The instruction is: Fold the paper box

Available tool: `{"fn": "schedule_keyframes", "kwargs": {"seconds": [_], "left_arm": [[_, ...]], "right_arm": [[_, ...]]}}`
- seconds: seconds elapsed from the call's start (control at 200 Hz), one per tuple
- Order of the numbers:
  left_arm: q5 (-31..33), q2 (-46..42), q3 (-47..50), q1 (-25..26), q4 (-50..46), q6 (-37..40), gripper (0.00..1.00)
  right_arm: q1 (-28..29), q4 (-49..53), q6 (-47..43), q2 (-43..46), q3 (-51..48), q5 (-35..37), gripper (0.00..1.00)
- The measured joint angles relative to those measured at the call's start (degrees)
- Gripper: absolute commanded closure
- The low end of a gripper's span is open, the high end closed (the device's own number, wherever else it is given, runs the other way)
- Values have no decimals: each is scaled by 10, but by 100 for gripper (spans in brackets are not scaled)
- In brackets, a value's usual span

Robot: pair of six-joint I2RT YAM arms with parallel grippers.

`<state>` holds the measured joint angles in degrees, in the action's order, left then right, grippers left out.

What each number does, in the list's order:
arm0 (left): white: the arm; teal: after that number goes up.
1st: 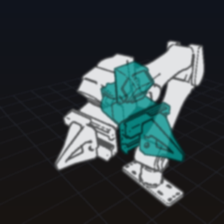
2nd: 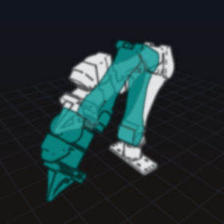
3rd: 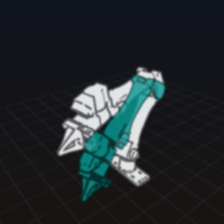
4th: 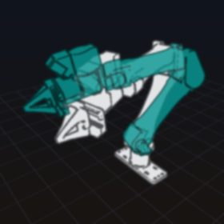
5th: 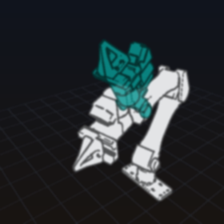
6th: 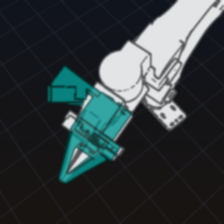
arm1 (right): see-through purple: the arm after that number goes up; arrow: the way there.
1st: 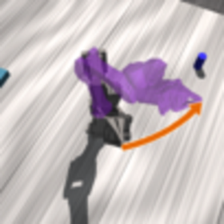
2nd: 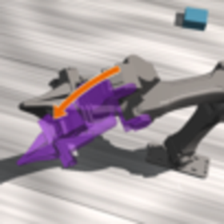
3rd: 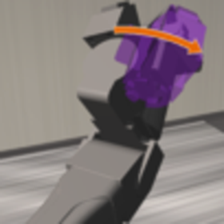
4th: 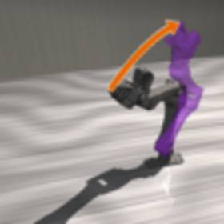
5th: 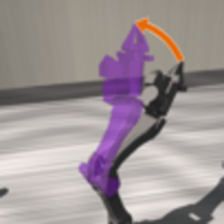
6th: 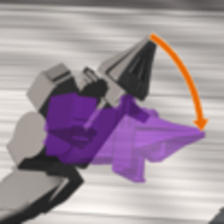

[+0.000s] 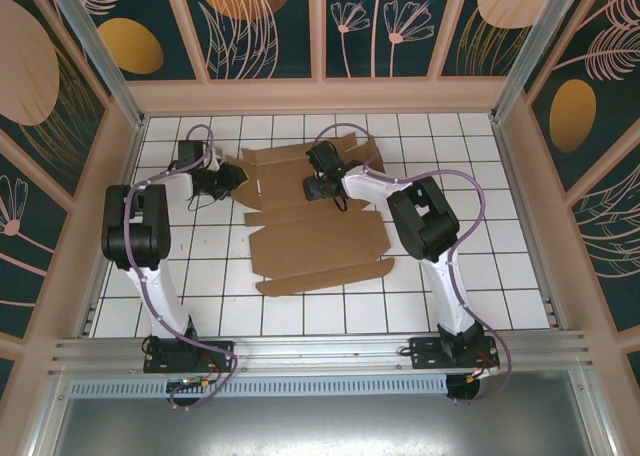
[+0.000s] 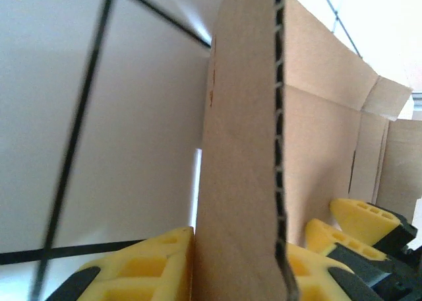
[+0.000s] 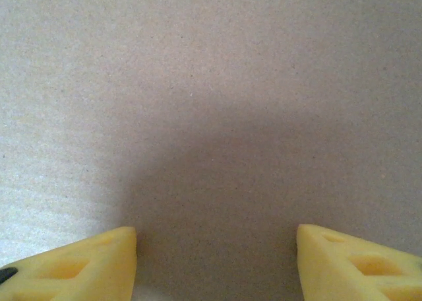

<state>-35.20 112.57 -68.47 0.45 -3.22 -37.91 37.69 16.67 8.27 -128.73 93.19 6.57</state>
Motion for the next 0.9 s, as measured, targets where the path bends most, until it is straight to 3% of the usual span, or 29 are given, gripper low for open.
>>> {"fn": "schedule_keyframes", "kwargs": {"seconds": [0.14,0.295,0.455,0.901], "left_arm": [[29,-2,-45,31,-33,3,71],[53,14,-85,62,-67,10,49],[75,39,-127,96,-91,15,39],[89,112,-209,135,-116,19,34]], "right_arm": [[0,-2,8,0,0,4,38],[0,-2,10,0,0,6,38],[0,-1,10,1,-2,9,38],[-2,-7,23,15,-26,30,37]]}}
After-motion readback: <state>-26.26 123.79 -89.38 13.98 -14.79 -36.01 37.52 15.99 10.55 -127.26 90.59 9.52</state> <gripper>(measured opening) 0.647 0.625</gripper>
